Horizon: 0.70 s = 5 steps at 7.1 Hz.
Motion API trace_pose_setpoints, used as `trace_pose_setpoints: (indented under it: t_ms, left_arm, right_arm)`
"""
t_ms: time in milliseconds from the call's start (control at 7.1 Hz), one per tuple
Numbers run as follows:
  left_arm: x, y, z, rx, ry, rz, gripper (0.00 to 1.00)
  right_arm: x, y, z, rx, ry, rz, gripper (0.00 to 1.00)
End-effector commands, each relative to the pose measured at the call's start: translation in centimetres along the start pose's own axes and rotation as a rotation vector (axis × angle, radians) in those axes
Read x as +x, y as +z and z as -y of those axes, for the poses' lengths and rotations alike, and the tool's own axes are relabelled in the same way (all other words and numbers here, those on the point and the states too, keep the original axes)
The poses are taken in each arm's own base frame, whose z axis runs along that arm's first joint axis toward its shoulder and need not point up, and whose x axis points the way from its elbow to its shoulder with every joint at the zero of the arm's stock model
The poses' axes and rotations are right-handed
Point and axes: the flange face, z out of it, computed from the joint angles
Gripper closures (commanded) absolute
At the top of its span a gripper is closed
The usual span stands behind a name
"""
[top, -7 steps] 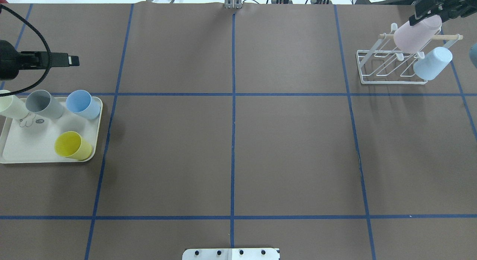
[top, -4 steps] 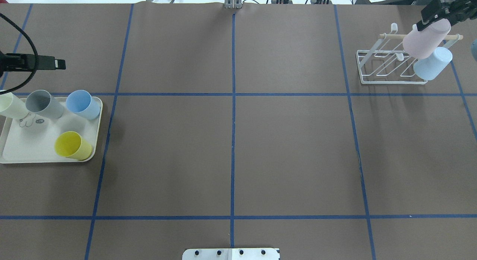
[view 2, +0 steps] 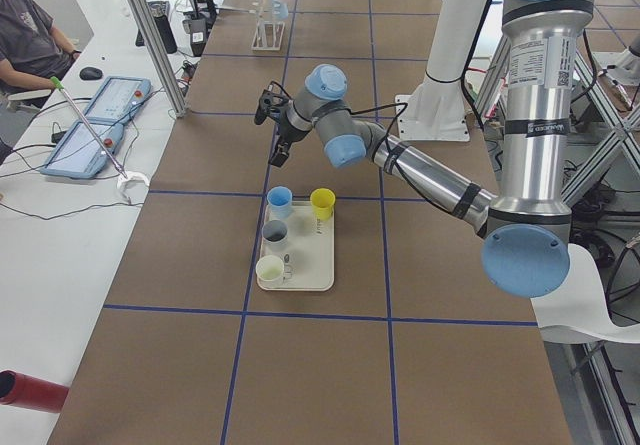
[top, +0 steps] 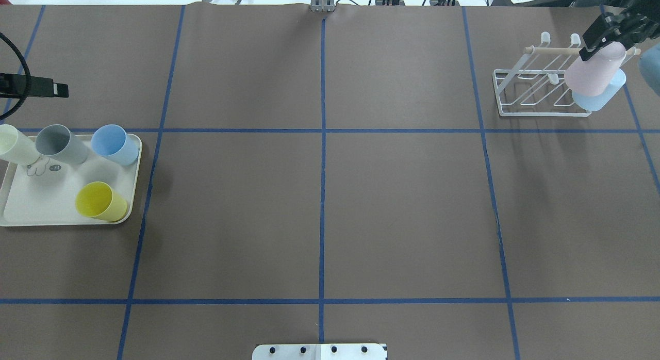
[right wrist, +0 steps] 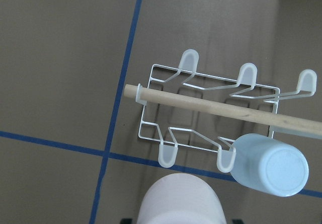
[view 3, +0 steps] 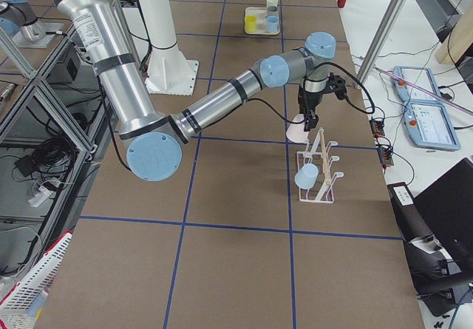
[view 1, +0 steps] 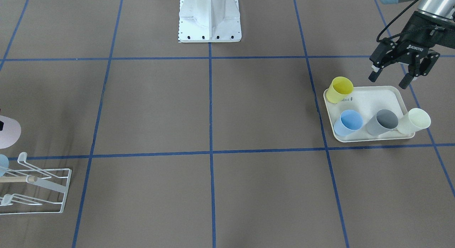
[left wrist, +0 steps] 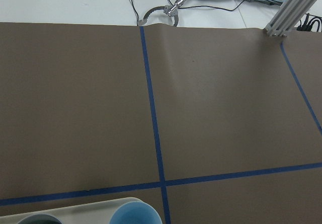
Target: Transfer IKEA cup to right arm and place on rack
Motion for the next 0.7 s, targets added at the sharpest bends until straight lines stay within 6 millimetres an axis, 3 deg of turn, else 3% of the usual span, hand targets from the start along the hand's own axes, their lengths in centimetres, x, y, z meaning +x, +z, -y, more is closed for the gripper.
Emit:
trace_pose_setpoints:
  t_ms: [0, 563]
  left_arm:
    - [0.1, 0.0, 0.0, 0.000, 0.001, -0.001, 0.00]
    - [0.1, 0.0, 0.0, -0.002, 0.001, -0.002, 0.00]
  right_arm:
    - [1.3, 1.2, 1.1, -0.008, -0.034, 0.002, 0.74]
    - [3.3, 1.4, 4.6, -0.021, -0.052, -0.005, 0.74]
